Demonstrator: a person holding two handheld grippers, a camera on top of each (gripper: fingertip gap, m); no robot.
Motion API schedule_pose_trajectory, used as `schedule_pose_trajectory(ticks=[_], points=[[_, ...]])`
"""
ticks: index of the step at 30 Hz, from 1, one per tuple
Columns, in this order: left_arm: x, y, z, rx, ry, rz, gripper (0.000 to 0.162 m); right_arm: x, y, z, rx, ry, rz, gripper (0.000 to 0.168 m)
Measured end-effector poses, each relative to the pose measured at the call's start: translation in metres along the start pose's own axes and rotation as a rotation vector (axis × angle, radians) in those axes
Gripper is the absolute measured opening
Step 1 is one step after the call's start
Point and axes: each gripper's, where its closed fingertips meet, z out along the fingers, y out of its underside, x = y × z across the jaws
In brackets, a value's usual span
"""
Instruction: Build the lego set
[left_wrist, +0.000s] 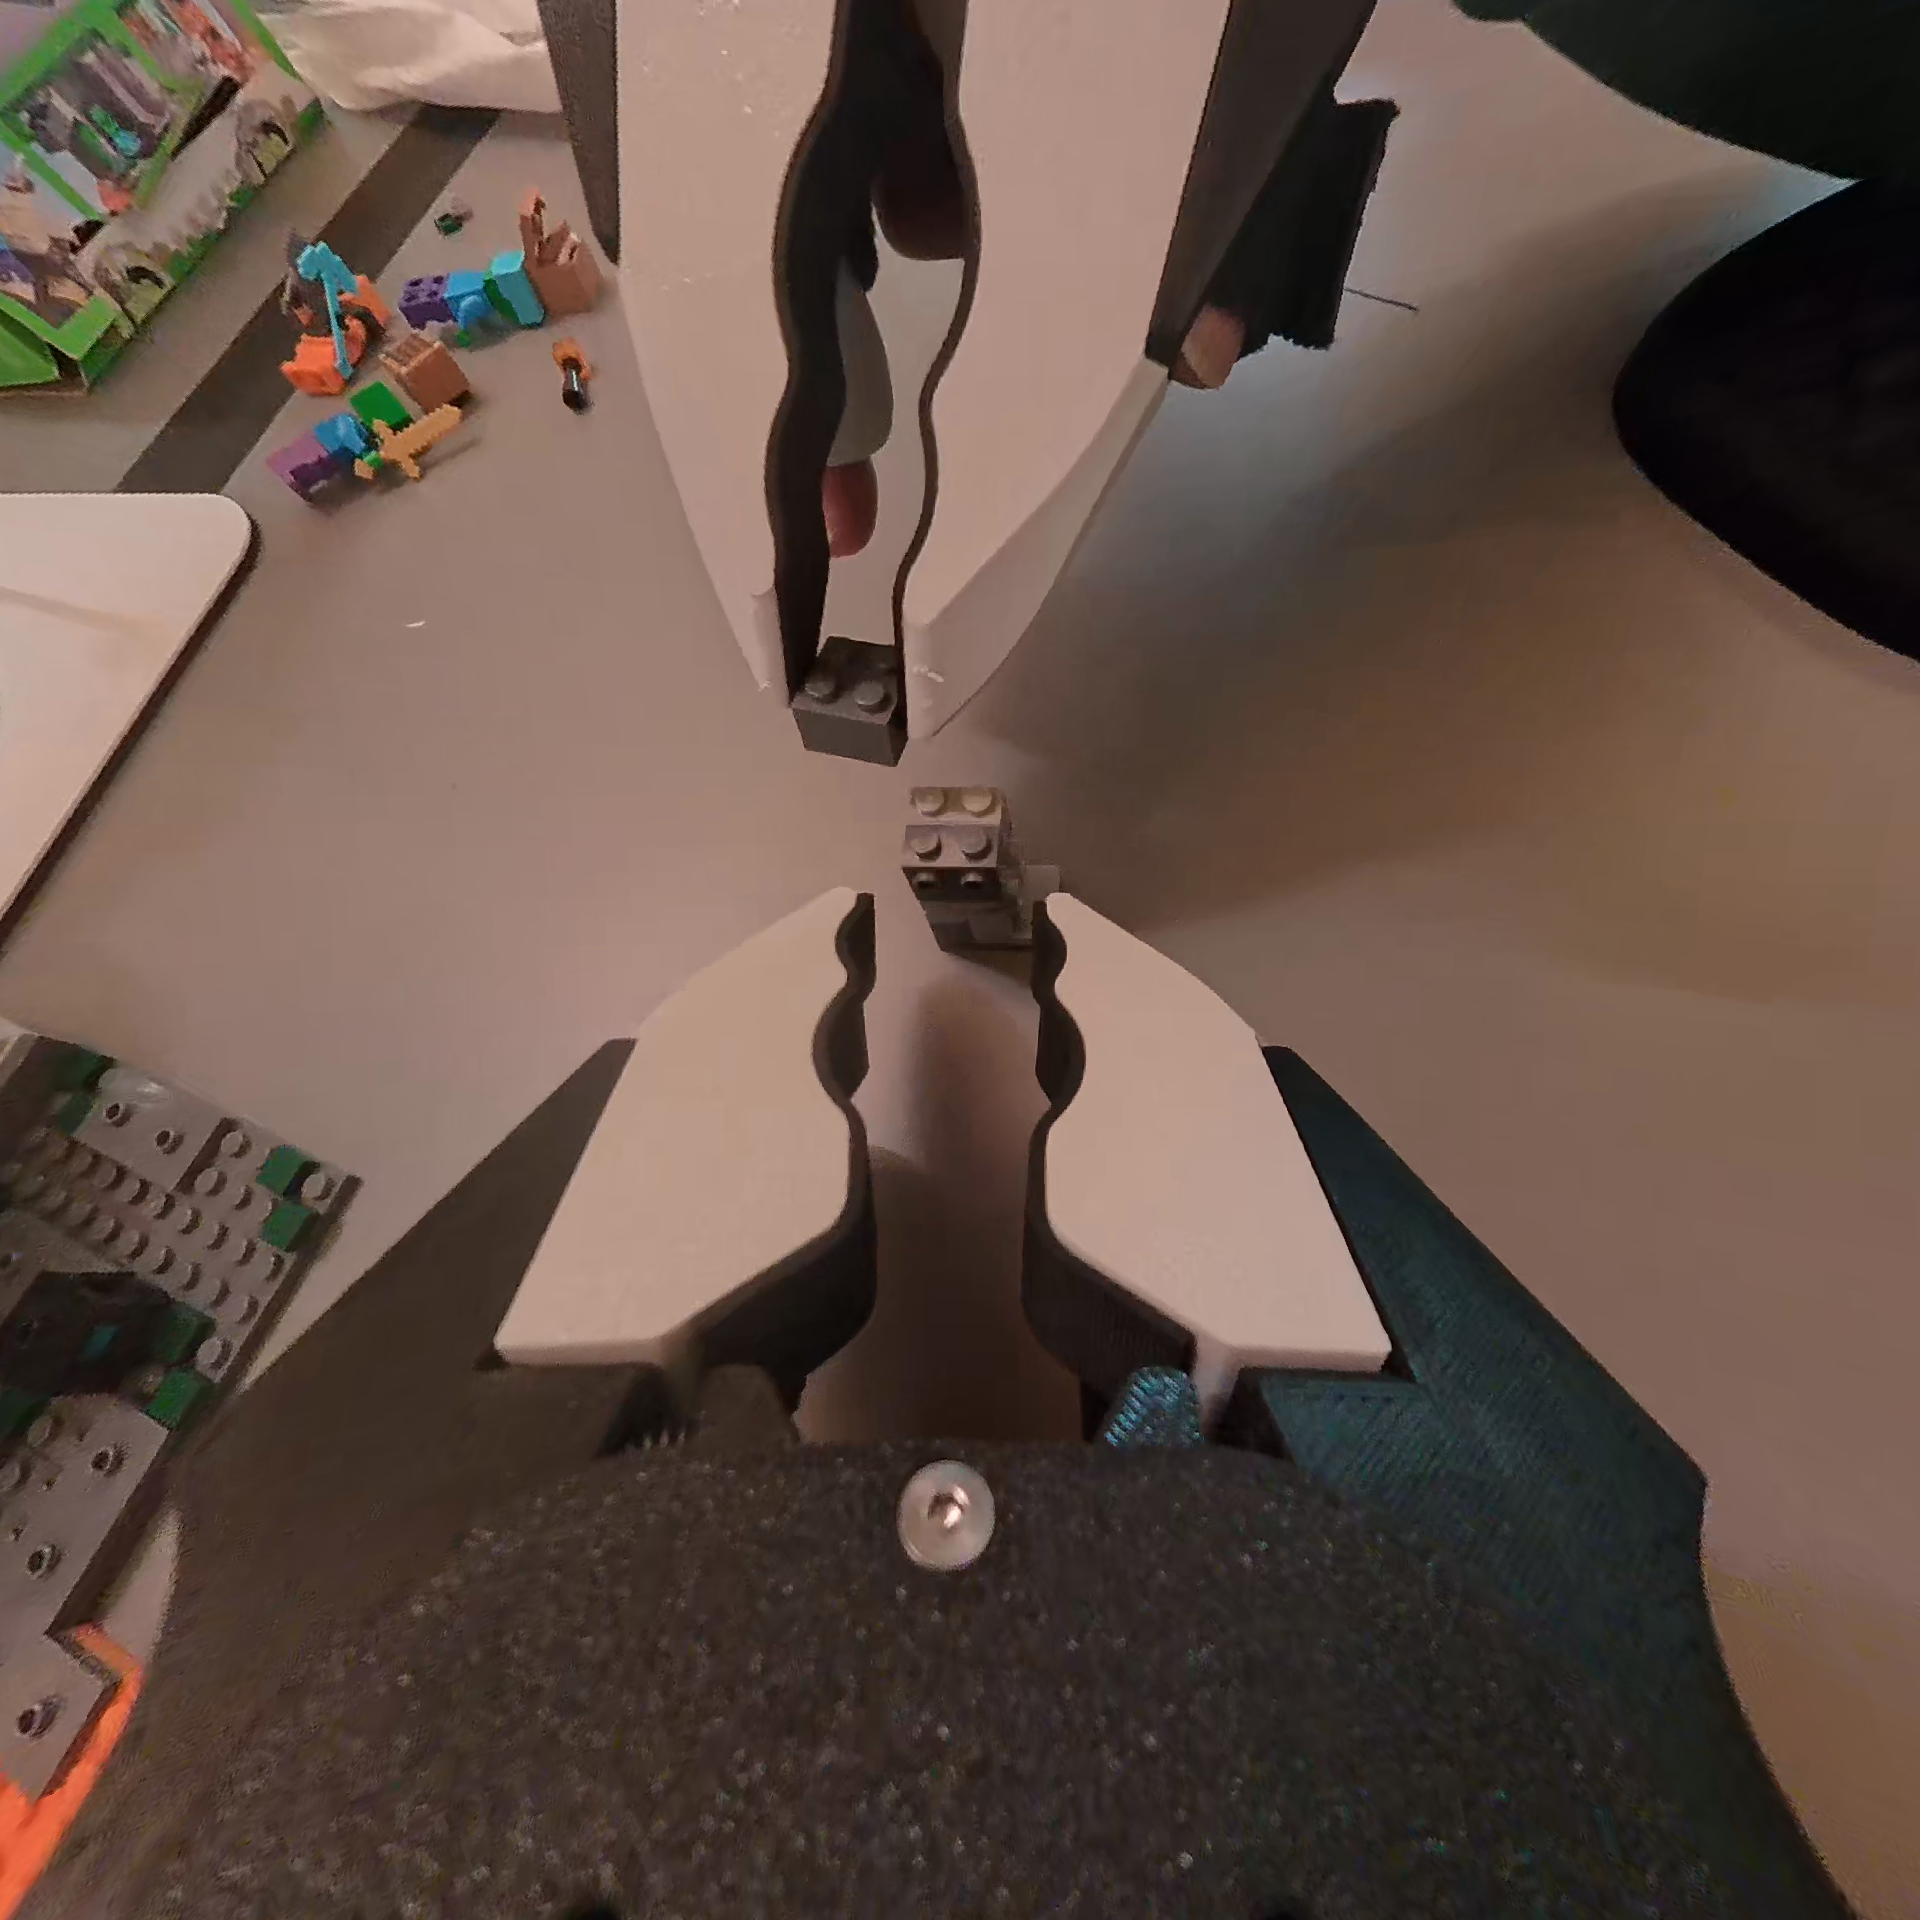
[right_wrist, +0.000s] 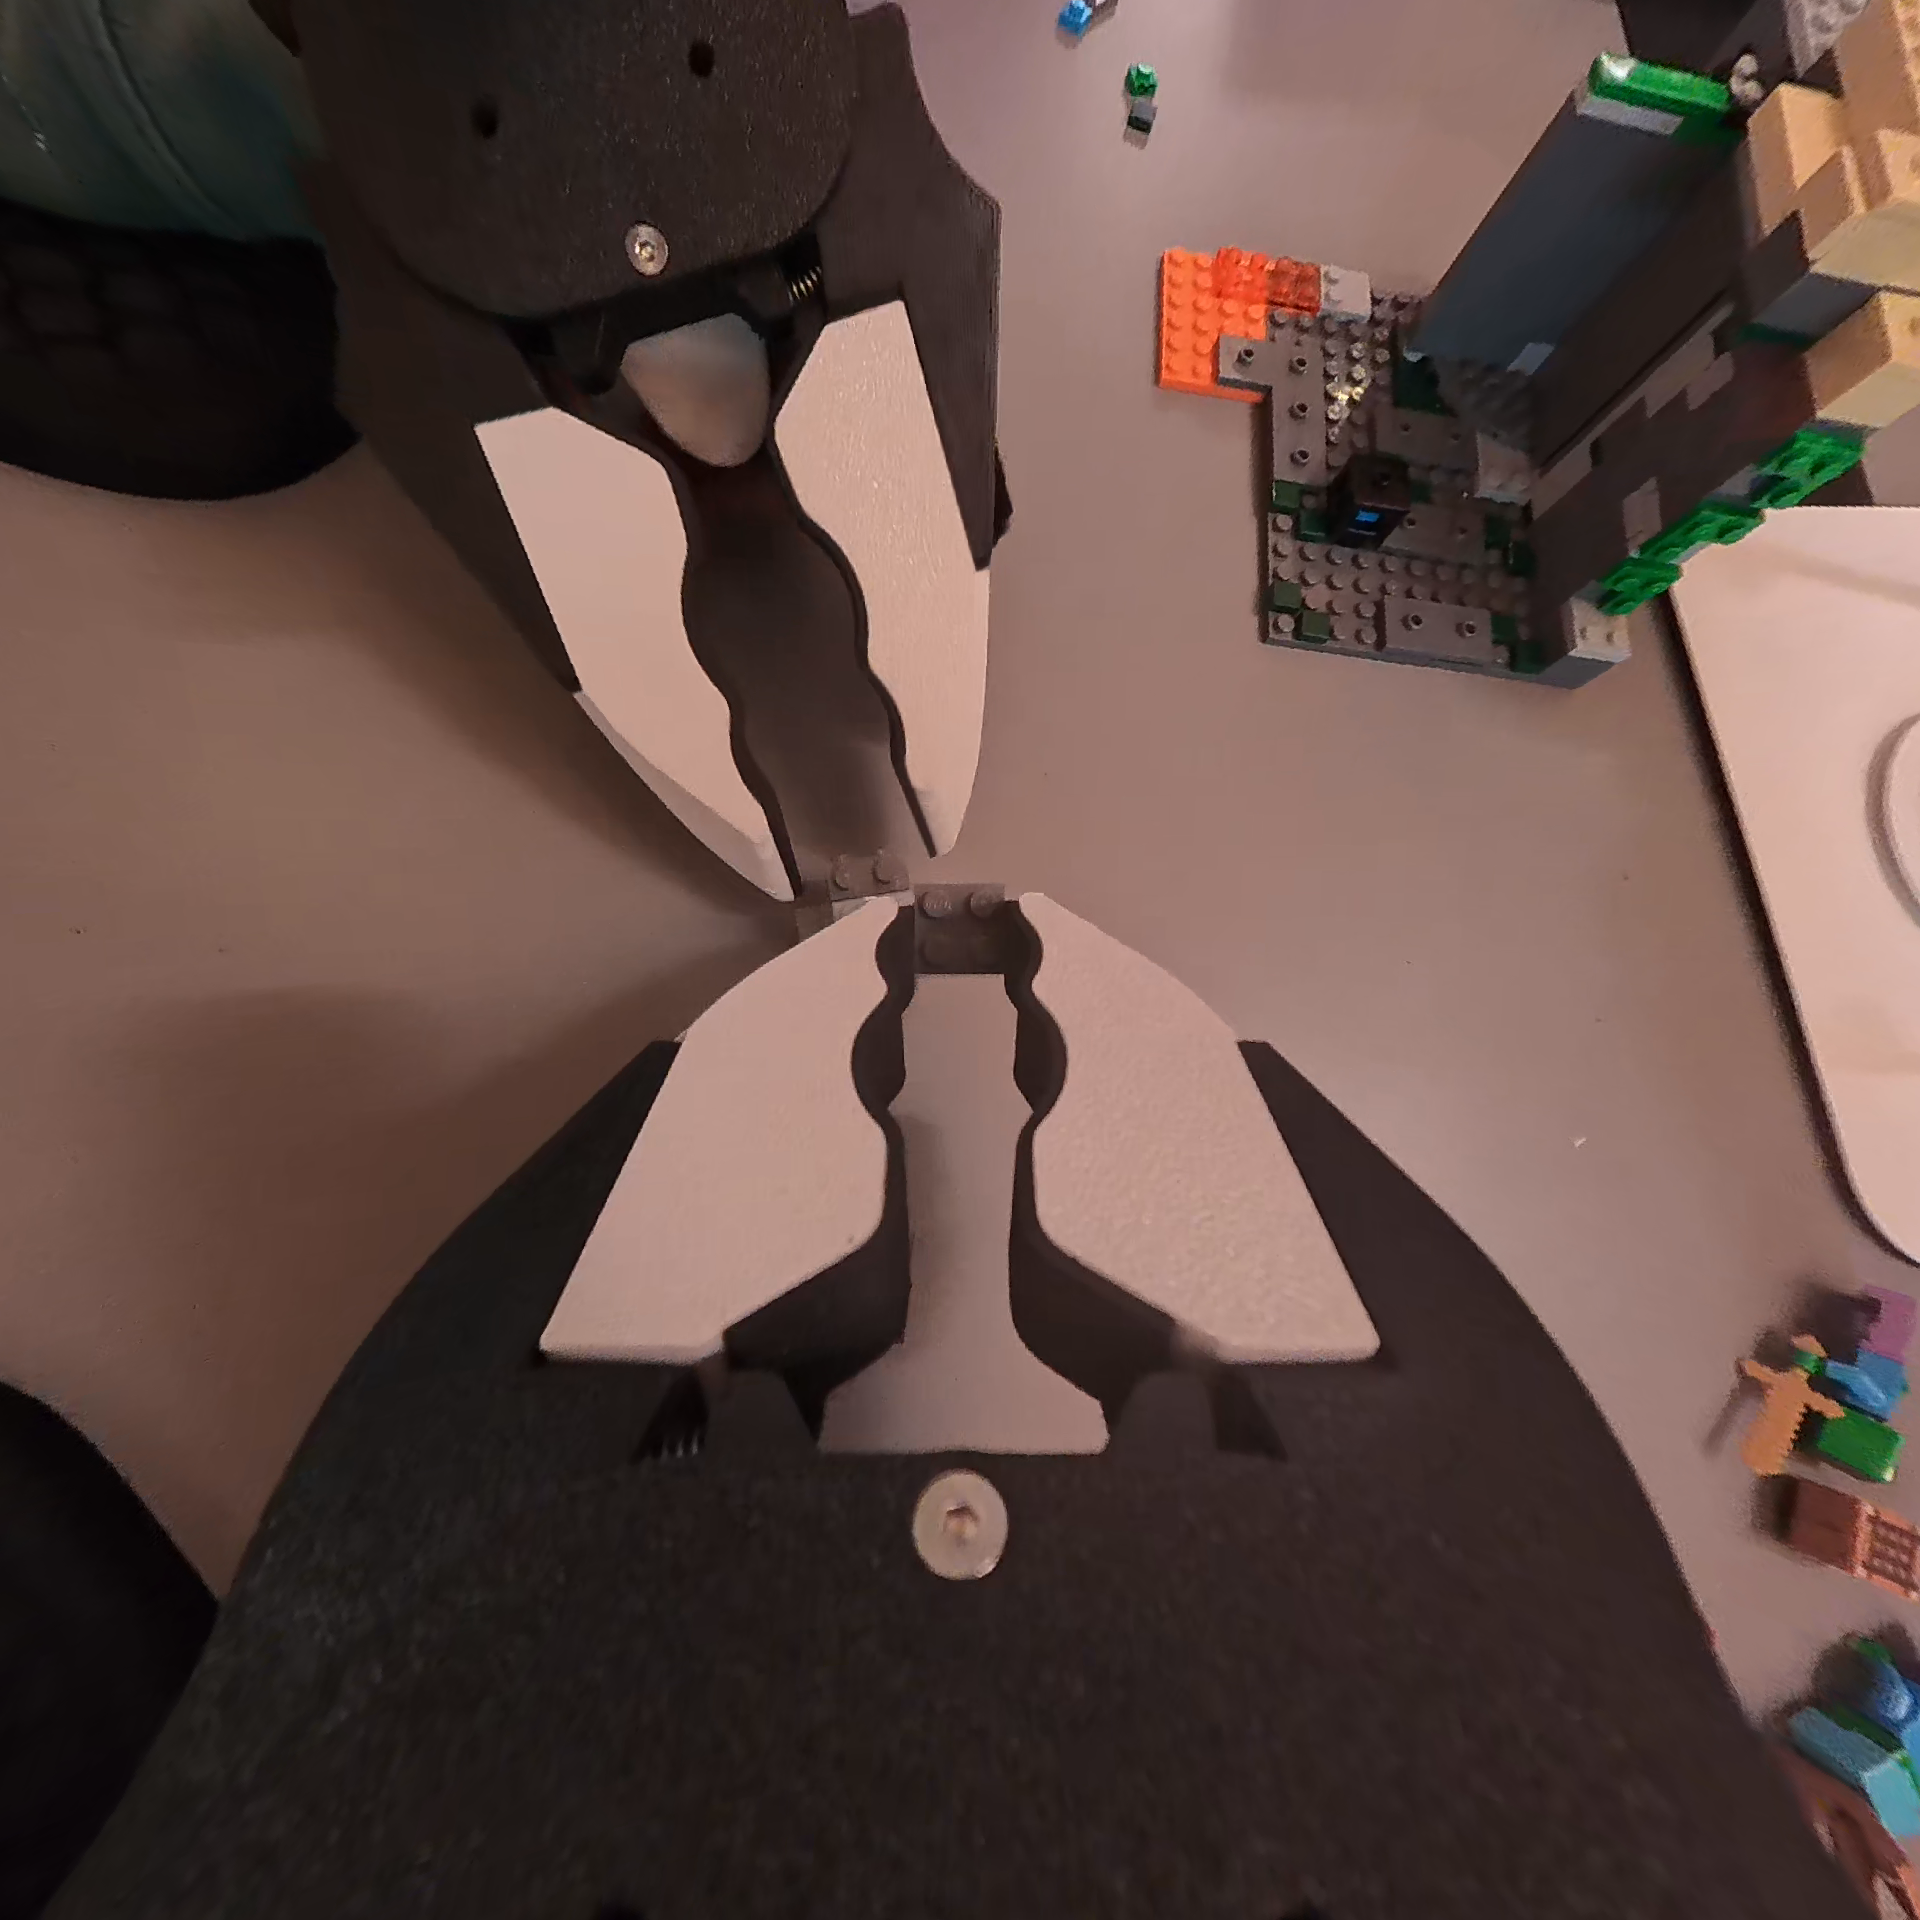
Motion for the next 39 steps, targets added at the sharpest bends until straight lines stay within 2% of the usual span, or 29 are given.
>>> schedule_pose_trajectory(ticks=[9, 14, 24, 32, 36, 39], points=[[-0.015, 0.004, 0.000, -0.024, -0.078, -0.024, 0.024, 0.002, 0.017, 0.014, -0.045, -0.015, 0.035, 0.016], [-0.026, 0.005, -0.006, -0.005, -0.123, -0.048, 0.021, -0.009, 0.020, 0.012, -0.050, -0.089, 0.052, 0.016], [-0.017, 0.004, -0.007, 0.011, -0.065, -0.028, 0.028, 0.001, 0.006, 0.000, 0.015, -0.031, 0.046, 0.016], [-0.007, 0.005, 0.005, -0.034, -0.012, 0.030, 0.033, -0.011, 0.005, 0.003, -0.019, -0.074, 0.029, 0.016], [-0.004, 0.004, 0.007, -0.038, -0.002, 0.052, 0.019, -0.011, 0.005, 0.003, -0.018, -0.074, 0.028, 0.016], [-0.004, 0.003, 0.007, -0.044, -0.029, 0.039, 0.017, -0.011, 0.005, 0.003, -0.019, -0.074, 0.029, 0.016]])
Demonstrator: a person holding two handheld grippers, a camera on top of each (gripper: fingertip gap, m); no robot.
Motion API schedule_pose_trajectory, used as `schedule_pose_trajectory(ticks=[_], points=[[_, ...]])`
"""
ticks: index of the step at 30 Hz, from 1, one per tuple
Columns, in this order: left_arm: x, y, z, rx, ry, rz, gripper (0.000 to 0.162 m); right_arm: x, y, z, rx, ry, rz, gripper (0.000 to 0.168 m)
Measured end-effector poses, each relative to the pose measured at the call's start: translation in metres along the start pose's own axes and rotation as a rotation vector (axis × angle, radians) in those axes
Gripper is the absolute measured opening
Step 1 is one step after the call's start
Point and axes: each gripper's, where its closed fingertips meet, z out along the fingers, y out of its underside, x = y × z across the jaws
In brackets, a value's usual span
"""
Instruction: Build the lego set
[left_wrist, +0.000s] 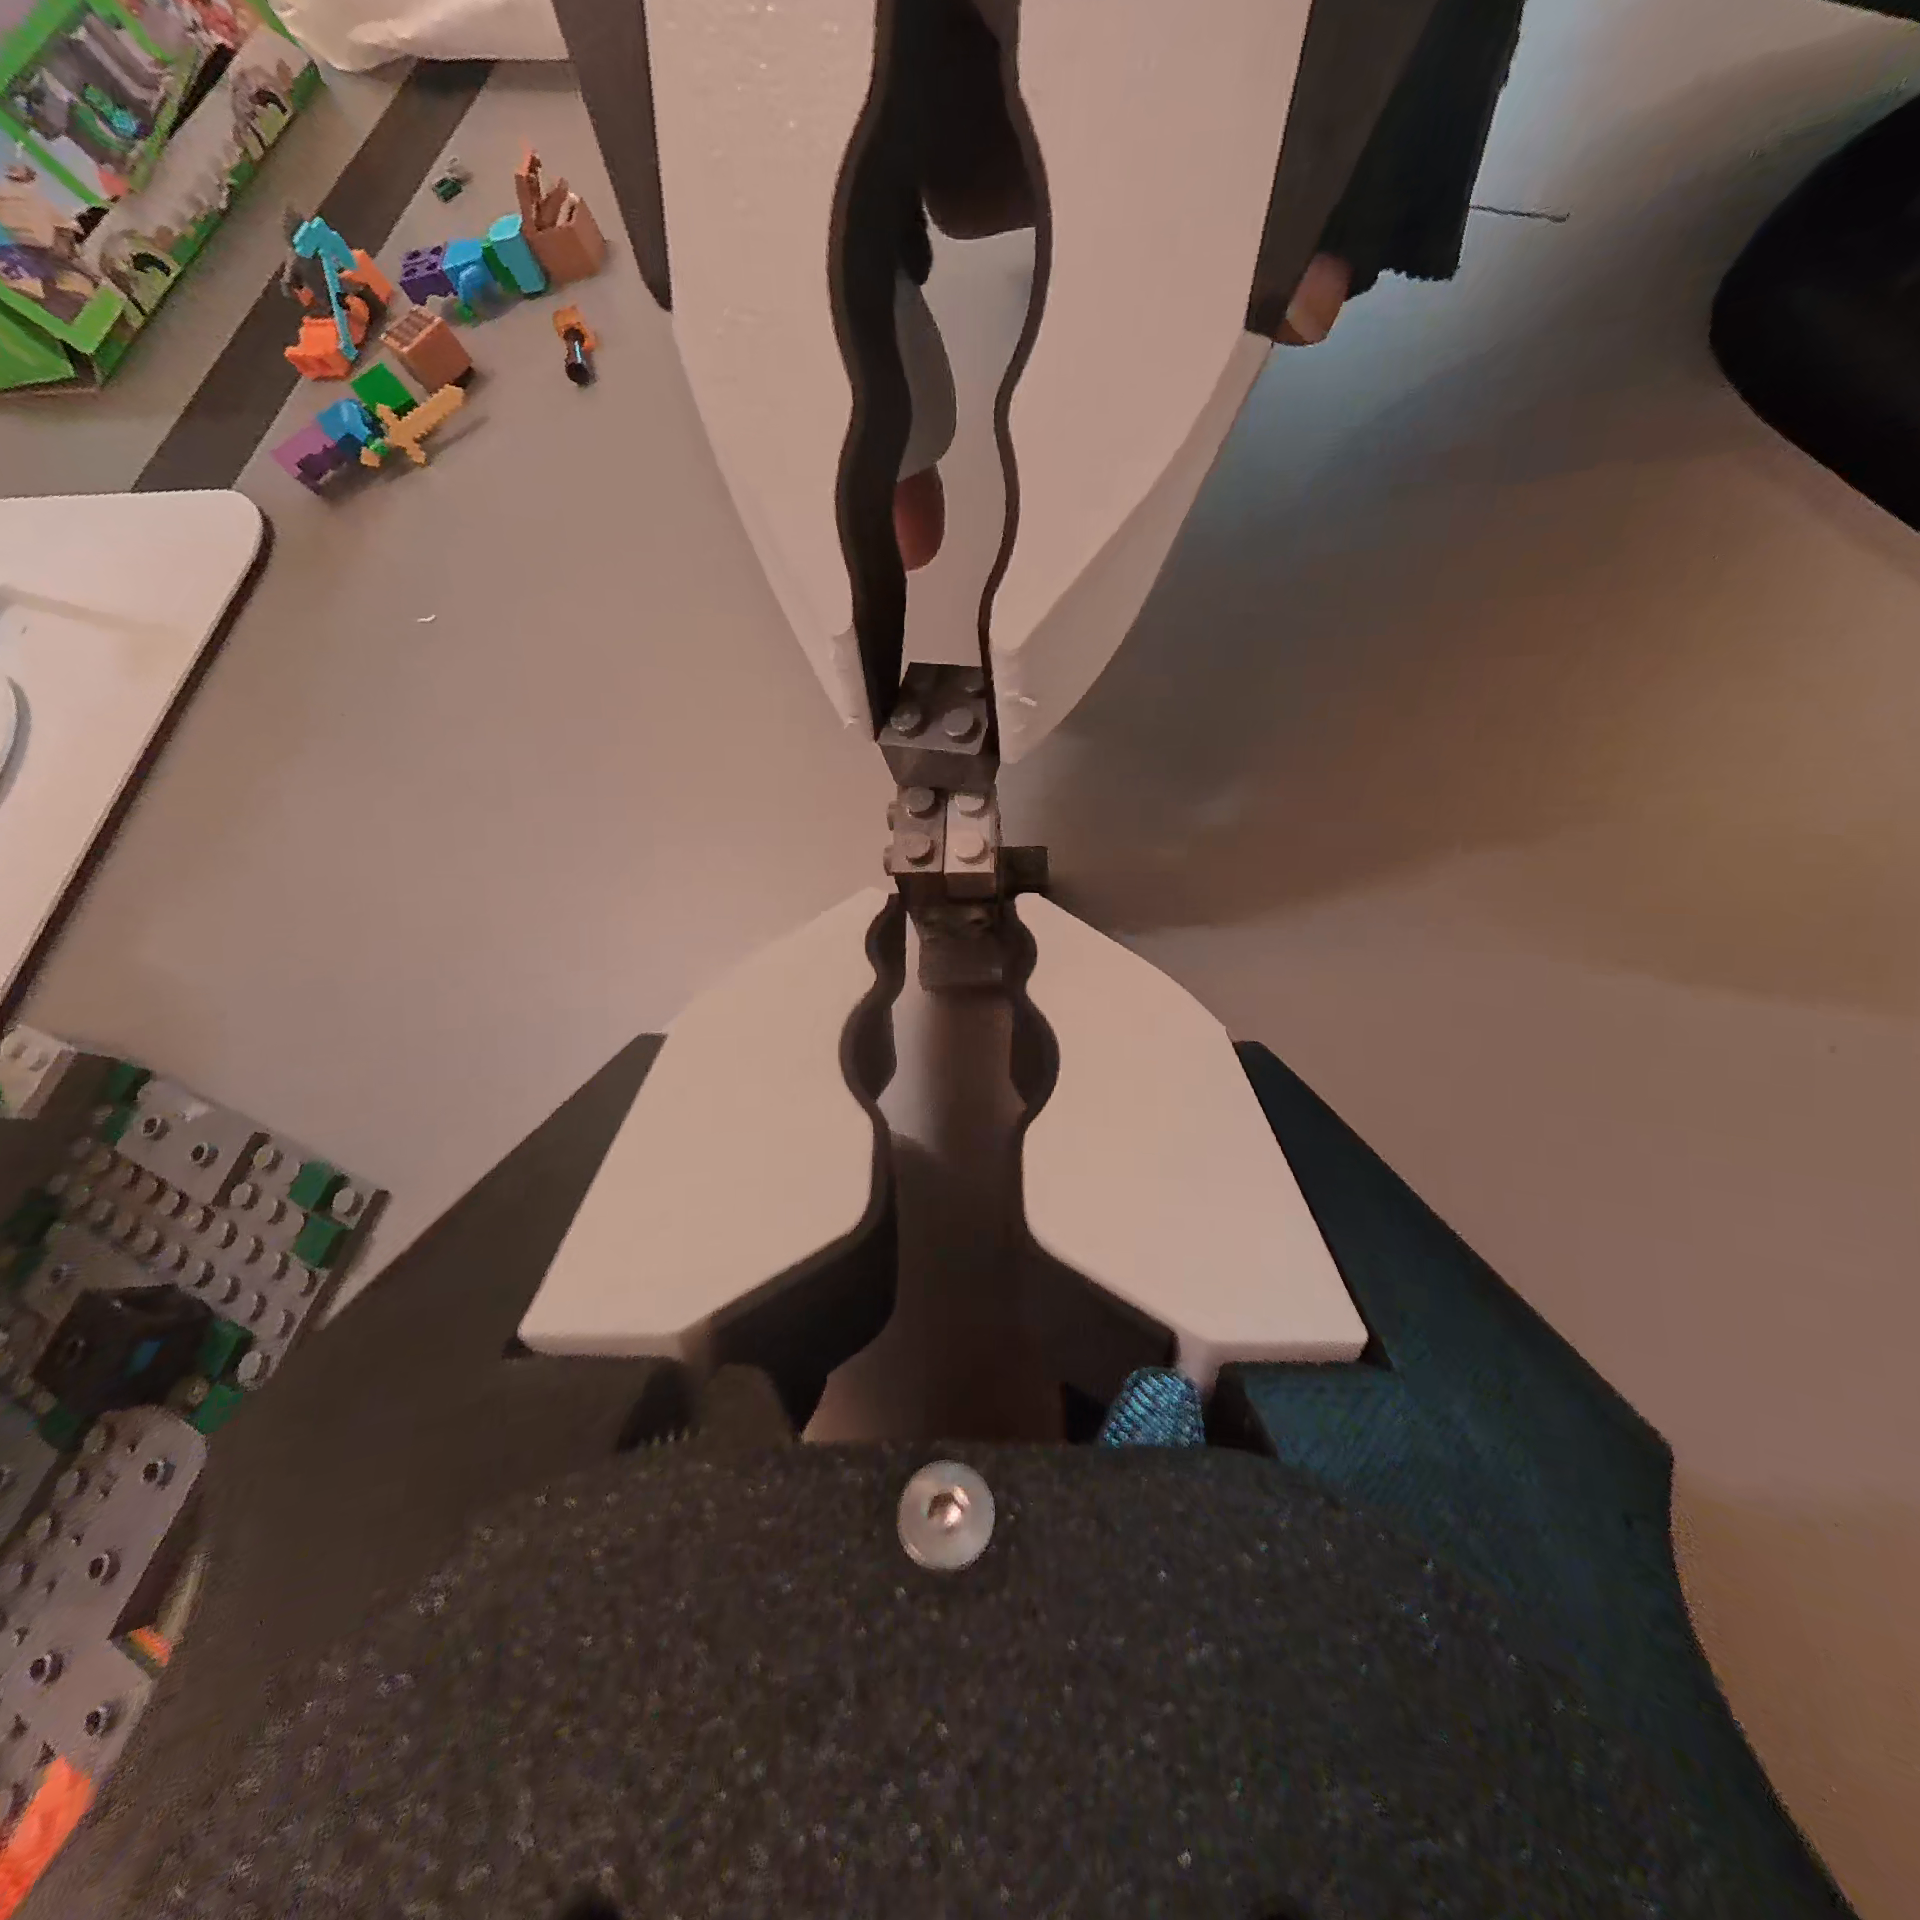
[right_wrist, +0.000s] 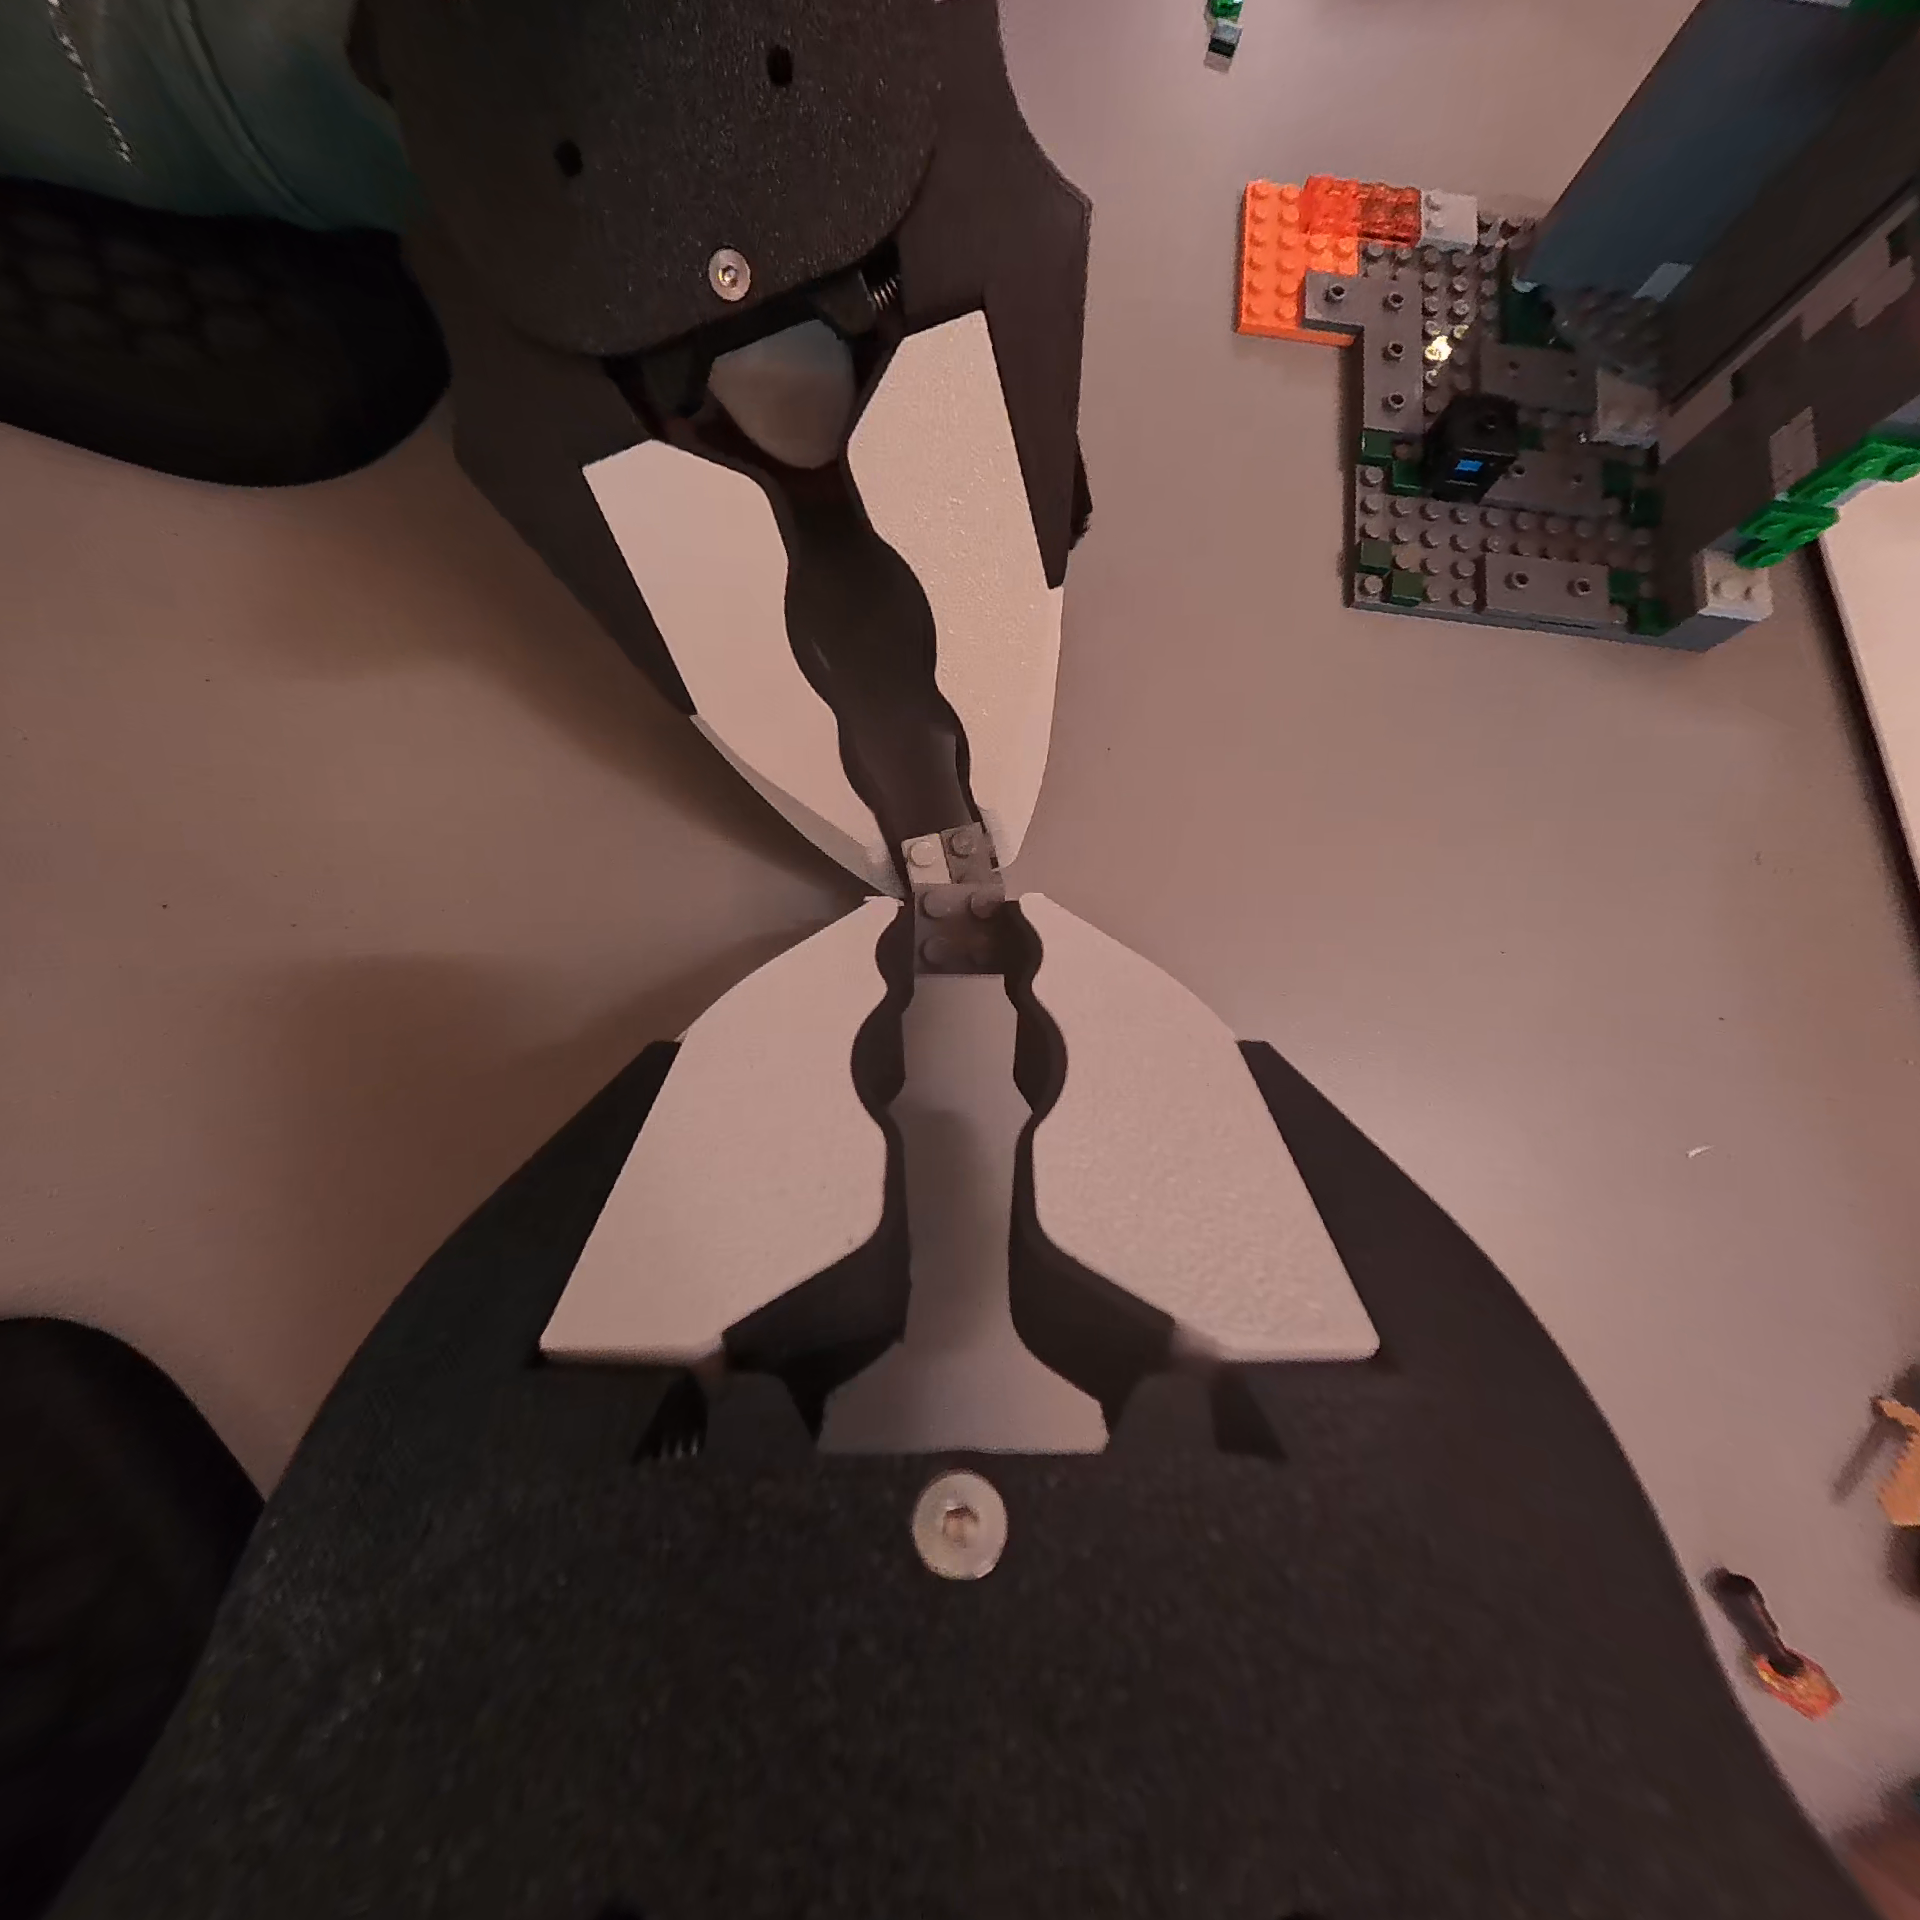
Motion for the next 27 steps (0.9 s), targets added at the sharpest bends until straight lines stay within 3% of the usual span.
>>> schedule_pose_trajectory(ticks=[13, 27], points=[[0.003, 0.001, 0.001, -0.039, -0.063, -0.024, 0.020, 0.001, 0.000, 0.002, -0.004, 0.015, -0.008, 0.016], [0.016, 0.002, -0.006, -0.044, 0.006, -0.045, 0.020, 0.008, 0.001, 0.002, -0.008, 0.059, -0.019, 0.016]])
